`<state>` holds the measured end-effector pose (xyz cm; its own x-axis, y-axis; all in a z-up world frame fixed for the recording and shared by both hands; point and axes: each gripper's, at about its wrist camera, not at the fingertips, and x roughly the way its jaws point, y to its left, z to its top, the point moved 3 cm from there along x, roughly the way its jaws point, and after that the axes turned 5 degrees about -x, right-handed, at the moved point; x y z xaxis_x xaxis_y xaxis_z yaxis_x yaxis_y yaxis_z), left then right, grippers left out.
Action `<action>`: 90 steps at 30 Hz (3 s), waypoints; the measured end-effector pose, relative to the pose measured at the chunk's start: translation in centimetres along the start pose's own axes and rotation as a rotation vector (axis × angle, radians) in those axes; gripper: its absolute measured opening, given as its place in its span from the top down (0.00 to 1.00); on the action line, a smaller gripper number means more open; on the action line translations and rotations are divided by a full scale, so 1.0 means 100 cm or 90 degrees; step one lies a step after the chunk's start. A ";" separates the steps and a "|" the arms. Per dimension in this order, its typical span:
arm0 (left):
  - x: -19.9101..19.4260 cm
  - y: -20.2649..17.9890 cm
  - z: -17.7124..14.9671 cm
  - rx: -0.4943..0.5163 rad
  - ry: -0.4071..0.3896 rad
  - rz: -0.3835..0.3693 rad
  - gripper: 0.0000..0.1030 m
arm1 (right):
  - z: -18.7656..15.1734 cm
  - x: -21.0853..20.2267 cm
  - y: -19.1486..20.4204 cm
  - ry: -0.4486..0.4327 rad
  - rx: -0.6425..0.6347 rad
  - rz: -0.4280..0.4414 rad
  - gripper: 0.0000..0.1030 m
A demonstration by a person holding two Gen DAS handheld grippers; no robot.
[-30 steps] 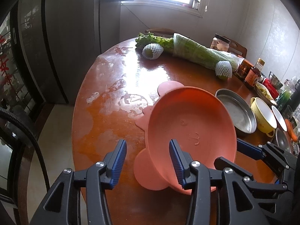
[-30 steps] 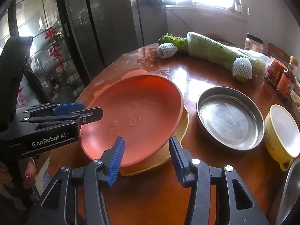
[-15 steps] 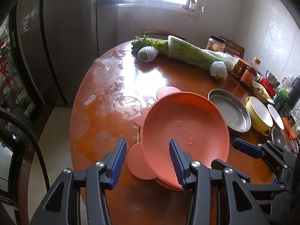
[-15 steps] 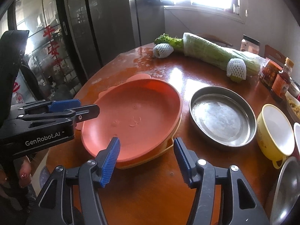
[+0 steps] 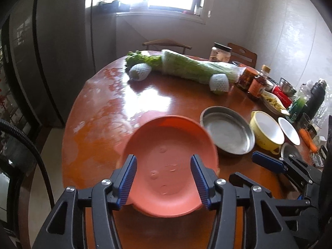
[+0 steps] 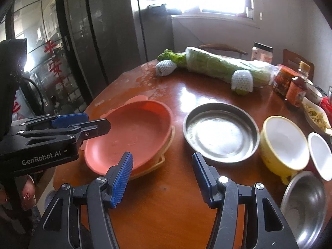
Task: Organize plates and bowls
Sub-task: 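Lower the pink plate onto the shell plate and open the left tool, then grasp the rim of the silver metal plate with the left tool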
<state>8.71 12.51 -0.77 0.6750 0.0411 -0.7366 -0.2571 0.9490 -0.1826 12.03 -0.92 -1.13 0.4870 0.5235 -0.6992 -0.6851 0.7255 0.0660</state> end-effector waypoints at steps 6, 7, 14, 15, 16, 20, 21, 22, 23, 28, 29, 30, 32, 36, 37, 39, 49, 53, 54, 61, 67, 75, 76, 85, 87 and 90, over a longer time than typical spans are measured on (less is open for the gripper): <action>0.005 -0.028 0.009 0.017 0.006 -0.025 0.48 | 0.000 -0.006 -0.029 -0.001 0.000 -0.031 0.41; 0.007 -0.031 0.011 0.019 0.007 -0.026 0.48 | 0.000 -0.005 -0.032 0.001 -0.004 -0.036 0.41; 0.030 -0.054 0.026 0.034 0.033 -0.036 0.48 | 0.000 0.022 -0.041 0.038 -0.064 -0.042 0.55; 0.032 -0.056 0.028 0.035 0.037 -0.036 0.48 | 0.001 0.026 -0.042 0.042 -0.069 -0.042 0.56; 0.036 -0.058 0.031 0.038 0.040 -0.036 0.48 | 0.002 0.031 -0.042 0.046 -0.075 -0.038 0.58; 0.050 -0.064 0.040 0.051 0.053 -0.024 0.48 | 0.002 0.050 -0.042 0.074 -0.092 -0.020 0.63; 0.053 -0.065 0.042 0.056 0.056 -0.020 0.48 | 0.001 0.052 -0.043 0.080 -0.090 -0.014 0.63; 0.059 -0.067 0.045 0.062 0.063 -0.017 0.48 | -0.001 0.054 -0.044 0.084 -0.086 -0.006 0.64; 0.062 -0.067 0.046 0.065 0.069 -0.018 0.48 | -0.002 0.055 -0.045 0.087 -0.081 0.001 0.64; 0.075 -0.073 0.049 0.086 0.090 -0.008 0.48 | -0.010 0.049 -0.045 0.100 -0.091 0.019 0.64; 0.075 -0.075 0.047 0.092 0.091 -0.011 0.48 | -0.012 0.047 -0.045 0.100 -0.088 0.028 0.64; 0.075 -0.078 0.046 0.097 0.091 -0.015 0.48 | -0.016 0.041 -0.045 0.098 -0.083 0.043 0.64; 0.075 -0.085 0.041 0.114 0.095 -0.016 0.48 | -0.023 0.033 -0.042 0.102 -0.088 0.053 0.64; 0.072 -0.099 0.030 0.142 0.100 -0.025 0.48 | -0.040 0.016 -0.037 0.105 -0.099 0.047 0.64; 0.070 -0.105 0.026 0.152 0.099 -0.031 0.48 | -0.044 0.011 -0.037 0.105 -0.098 0.047 0.64; 0.068 -0.113 0.018 0.166 0.101 -0.034 0.48 | -0.055 0.001 -0.034 0.104 -0.098 0.051 0.63; 0.067 -0.151 -0.021 0.241 0.118 -0.041 0.48 | -0.098 -0.043 -0.031 0.095 -0.109 0.038 0.63; 0.071 -0.162 -0.036 0.251 0.136 -0.041 0.50 | -0.105 -0.058 -0.035 0.078 -0.101 0.019 0.64; 0.072 -0.164 -0.039 0.252 0.137 -0.039 0.51 | -0.107 -0.063 -0.036 0.072 -0.099 0.016 0.64; 0.070 -0.161 -0.044 0.236 0.123 -0.017 0.51 | -0.119 -0.084 -0.065 0.046 0.000 -0.010 0.62; 0.073 -0.152 -0.054 0.220 0.142 -0.021 0.51 | -0.125 -0.081 -0.070 0.041 0.069 0.017 0.62; 0.072 -0.147 -0.061 0.206 0.138 -0.038 0.51 | -0.122 -0.065 -0.086 0.031 0.154 0.003 0.54; 0.072 -0.147 -0.062 0.205 0.136 -0.040 0.52 | -0.121 -0.062 -0.089 0.028 0.159 -0.003 0.54; 0.068 -0.144 -0.065 0.210 0.119 -0.048 0.54 | -0.116 -0.052 -0.088 0.023 0.133 -0.068 0.59; 0.066 -0.143 -0.065 0.206 0.113 -0.047 0.57 | -0.115 -0.051 -0.087 0.021 0.122 -0.081 0.59; 0.062 -0.140 -0.066 0.203 0.106 -0.050 0.57 | -0.116 -0.052 -0.084 0.022 0.112 -0.091 0.59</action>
<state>11.91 -2.60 -7.04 0.5552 -0.0623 -0.8294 0.0368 0.9981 -0.0503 8.94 -14.96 -6.30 0.5513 0.3963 -0.7342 -0.5036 0.8597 0.0859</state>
